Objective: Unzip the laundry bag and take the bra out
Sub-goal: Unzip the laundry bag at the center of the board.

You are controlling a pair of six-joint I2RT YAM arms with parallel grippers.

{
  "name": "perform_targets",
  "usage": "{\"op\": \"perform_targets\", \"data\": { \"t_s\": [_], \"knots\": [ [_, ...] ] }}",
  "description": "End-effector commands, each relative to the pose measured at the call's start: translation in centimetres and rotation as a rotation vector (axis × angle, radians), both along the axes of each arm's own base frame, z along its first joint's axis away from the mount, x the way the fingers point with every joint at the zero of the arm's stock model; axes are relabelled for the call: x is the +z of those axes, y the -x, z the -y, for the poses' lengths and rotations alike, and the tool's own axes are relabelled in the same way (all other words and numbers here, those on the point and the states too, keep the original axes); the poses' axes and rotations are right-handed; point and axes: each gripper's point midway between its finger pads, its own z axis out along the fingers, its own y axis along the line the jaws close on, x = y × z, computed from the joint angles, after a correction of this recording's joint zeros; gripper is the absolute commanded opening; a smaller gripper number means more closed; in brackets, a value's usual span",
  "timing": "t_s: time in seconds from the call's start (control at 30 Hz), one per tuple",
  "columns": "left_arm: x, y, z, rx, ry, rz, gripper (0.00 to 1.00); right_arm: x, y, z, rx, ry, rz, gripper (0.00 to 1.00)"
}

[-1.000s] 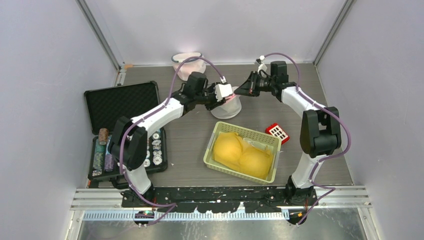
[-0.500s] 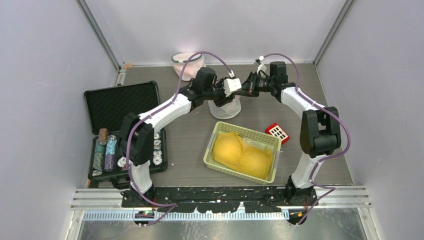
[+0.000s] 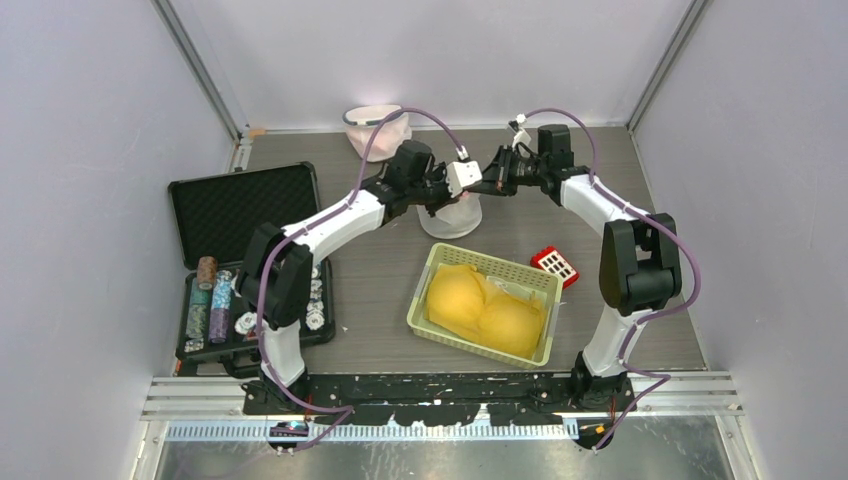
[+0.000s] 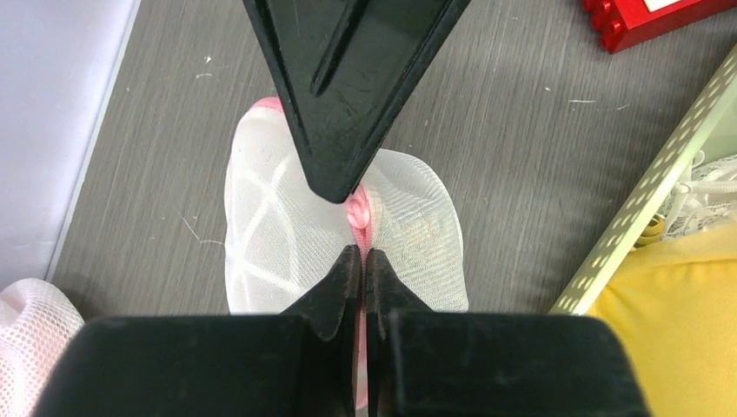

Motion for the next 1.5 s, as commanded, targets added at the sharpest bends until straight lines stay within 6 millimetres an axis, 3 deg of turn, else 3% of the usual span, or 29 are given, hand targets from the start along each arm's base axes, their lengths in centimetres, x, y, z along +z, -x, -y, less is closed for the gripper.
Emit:
{"op": "perform_targets", "data": {
  "t_s": [0.0, 0.47, 0.5, 0.63, 0.7, 0.9, 1.17, 1.47],
  "knots": [
    [1.4, -0.3, -1.9, 0.043, 0.002, 0.035, 0.0, 3.4, -0.4, 0.7, -0.006, -0.01, 0.114, 0.01],
    [0.4, -0.2, -5.2, 0.09, -0.03, 0.047, 0.0, 3.7, -1.8, 2.1, -0.03, -0.005, 0.116, 0.01],
    [0.7, -0.2, -5.2, 0.084, -0.029, 0.051, 0.02, 3.8, -1.7, 1.9, -0.028, -0.017, 0.113, 0.01],
    [2.0, 0.8, -4.3, 0.032, -0.012, 0.056, 0.29, 4.0, -0.7, 0.5, 0.002, -0.031, 0.108, 0.01],
    [2.6, 1.3, -3.7, 0.009, -0.013, 0.072, 0.37, 3.9, -0.1, 0.0, 0.015, -0.031, 0.107, 0.01],
    [4.7, 2.0, -1.8, -0.019, 0.023, 0.096, 0.46, 3.9, 0.9, -0.8, 0.031, -0.028, 0.106, 0.01],
    [4.5, 0.8, -0.1, -0.006, 0.041, 0.088, 0.45, 4.1, 1.1, -1.0, 0.034, -0.027, 0.112, 0.01],
    [2.4, 0.2, -0.6, 0.032, 0.009, 0.071, 0.22, 4.2, 0.9, -0.6, 0.031, -0.014, 0.13, 0.01]
  ]
}}
